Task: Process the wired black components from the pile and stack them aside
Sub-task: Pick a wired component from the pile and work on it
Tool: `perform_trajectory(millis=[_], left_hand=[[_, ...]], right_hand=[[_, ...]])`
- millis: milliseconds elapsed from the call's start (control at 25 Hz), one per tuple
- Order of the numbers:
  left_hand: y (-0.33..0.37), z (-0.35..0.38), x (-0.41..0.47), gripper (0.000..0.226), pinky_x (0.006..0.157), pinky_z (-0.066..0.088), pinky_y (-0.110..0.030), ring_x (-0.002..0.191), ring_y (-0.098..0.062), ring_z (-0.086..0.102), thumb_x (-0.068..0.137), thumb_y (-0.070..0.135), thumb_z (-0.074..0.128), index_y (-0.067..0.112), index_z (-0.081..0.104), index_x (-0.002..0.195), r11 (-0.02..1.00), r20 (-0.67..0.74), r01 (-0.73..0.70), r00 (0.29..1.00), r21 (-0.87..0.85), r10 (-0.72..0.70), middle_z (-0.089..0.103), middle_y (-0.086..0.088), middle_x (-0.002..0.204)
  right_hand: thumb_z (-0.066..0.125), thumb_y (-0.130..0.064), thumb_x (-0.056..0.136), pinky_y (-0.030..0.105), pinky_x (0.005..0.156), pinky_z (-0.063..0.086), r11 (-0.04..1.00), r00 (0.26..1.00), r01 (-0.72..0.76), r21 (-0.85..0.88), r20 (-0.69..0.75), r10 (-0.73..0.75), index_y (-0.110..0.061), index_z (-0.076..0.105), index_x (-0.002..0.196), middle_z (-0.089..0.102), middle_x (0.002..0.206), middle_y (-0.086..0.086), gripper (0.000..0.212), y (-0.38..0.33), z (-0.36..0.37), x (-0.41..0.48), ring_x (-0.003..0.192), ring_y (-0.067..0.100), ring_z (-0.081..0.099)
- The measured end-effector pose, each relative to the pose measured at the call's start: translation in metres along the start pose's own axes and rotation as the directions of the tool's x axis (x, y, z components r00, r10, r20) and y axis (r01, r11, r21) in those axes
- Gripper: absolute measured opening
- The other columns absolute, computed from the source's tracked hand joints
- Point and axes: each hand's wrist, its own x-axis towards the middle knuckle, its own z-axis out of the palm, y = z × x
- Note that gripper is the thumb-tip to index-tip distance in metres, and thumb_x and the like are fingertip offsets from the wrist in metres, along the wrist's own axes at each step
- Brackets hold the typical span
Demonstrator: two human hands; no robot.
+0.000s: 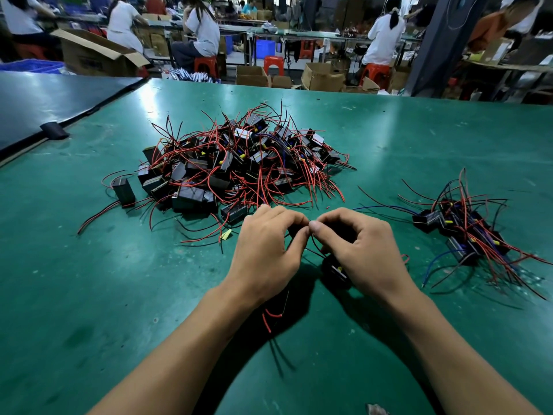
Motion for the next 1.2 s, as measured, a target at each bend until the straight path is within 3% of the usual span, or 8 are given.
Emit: perform_trajectory(millis=[120, 280, 440, 600, 680, 800, 1040, 1200], left_hand=[[-0.002, -0.001, 0.0, 0.01, 0.073, 0.043, -0.043, 0.08, -0.02, 0.052, 0.089, 0.025, 0.065, 0.016, 0.069, 0.091, 0.99, 0.002, -0.077, 0.997, 0.116, 0.077, 0.063, 0.006, 0.082], [-0.003, -0.001, 0.0, 0.008, 0.071, 0.041, -0.04, 0.078, -0.019, 0.051, 0.089, 0.025, 0.068, 0.017, 0.068, 0.089, 0.982, -0.025, -0.115, 0.992, 0.148, 0.12, 0.063, 0.007, 0.081], [-0.003, -0.002, -0.001, 0.009, 0.071, 0.041, -0.041, 0.079, -0.019, 0.051, 0.089, 0.025, 0.067, 0.017, 0.069, 0.089, 0.981, 0.0, -0.116, 0.993, 0.154, 0.118, 0.064, 0.006, 0.082], [-0.005, -0.003, -0.001, 0.008, 0.072, 0.042, -0.043, 0.08, -0.019, 0.051, 0.089, 0.025, 0.069, 0.017, 0.07, 0.089, 0.991, 0.003, -0.07, 0.998, 0.116, 0.07, 0.063, 0.007, 0.081], [-0.005, -0.004, 0.0, 0.008, 0.073, 0.041, -0.043, 0.082, -0.017, 0.051, 0.09, 0.026, 0.068, 0.018, 0.07, 0.09, 0.992, 0.017, -0.058, 0.998, 0.11, 0.056, 0.063, 0.008, 0.083], [-0.005, -0.004, 0.0, 0.008, 0.075, 0.04, -0.042, 0.083, -0.015, 0.049, 0.092, 0.027, 0.066, 0.02, 0.07, 0.092, 0.995, 0.033, -0.043, 0.999, 0.092, 0.04, 0.061, 0.011, 0.083], [-0.006, -0.003, 0.001, 0.01, 0.075, 0.04, -0.044, 0.083, -0.018, 0.05, 0.091, 0.026, 0.067, 0.017, 0.071, 0.092, 0.997, 0.035, -0.037, 0.999, 0.073, 0.035, 0.063, 0.008, 0.083], [-0.006, -0.003, 0.0, 0.011, 0.074, 0.039, -0.042, 0.082, -0.015, 0.048, 0.091, 0.027, 0.066, 0.017, 0.071, 0.093, 0.996, 0.045, -0.054, 0.998, 0.077, 0.051, 0.063, 0.009, 0.083]], right_hand=[[0.074, -0.023, 0.089, 0.011, 0.055, 0.038, 0.998, 0.999, 0.019, -0.061, -0.031, -0.021, -0.019, 0.071, 0.073, 0.062, 0.059, -0.015, 0.017, -0.003, 0.001, 0.0, 0.054, -0.001, 0.051], [0.07, -0.022, 0.09, 0.028, 0.059, 0.043, 0.99, 0.99, -0.142, 0.024, -0.009, 0.142, -0.013, 0.069, 0.069, 0.064, 0.061, 0.0, 0.023, -0.005, 0.006, 0.001, 0.057, 0.005, 0.05], [0.069, -0.023, 0.089, 0.021, 0.058, 0.04, 0.962, 0.966, -0.257, 0.093, 0.031, 0.255, -0.014, 0.069, 0.067, 0.06, 0.058, -0.01, 0.024, -0.001, 0.008, 0.005, 0.056, 0.002, 0.048], [0.076, -0.019, 0.087, 0.018, 0.06, 0.046, 0.999, 0.999, 0.039, -0.023, 0.005, -0.038, -0.021, 0.071, 0.086, 0.068, 0.072, -0.01, 0.005, 0.0, -0.001, 0.002, 0.058, 0.007, 0.058], [0.079, -0.013, 0.084, 0.018, 0.065, 0.048, 0.974, 0.978, 0.206, -0.096, 0.043, -0.203, -0.019, 0.074, 0.095, 0.071, 0.086, -0.01, 0.014, 0.005, -0.008, 0.003, 0.066, 0.01, 0.064], [0.081, -0.013, 0.082, 0.023, 0.068, 0.052, 0.928, 0.942, 0.335, -0.166, 0.086, -0.325, -0.016, 0.077, 0.098, 0.071, 0.093, -0.007, 0.016, 0.013, -0.014, 0.006, 0.072, 0.01, 0.066], [0.076, -0.025, 0.086, 0.036, 0.067, 0.055, 0.911, 0.924, 0.38, -0.16, 0.105, -0.367, -0.02, 0.078, 0.102, 0.071, 0.094, -0.009, 0.017, 0.024, -0.012, 0.01, 0.074, 0.014, 0.067], [0.078, -0.024, 0.087, 0.036, 0.066, 0.056, 0.916, 0.929, 0.369, -0.155, 0.081, -0.36, -0.021, 0.078, 0.099, 0.071, 0.092, -0.011, 0.013, 0.026, -0.011, 0.01, 0.076, 0.013, 0.068]])
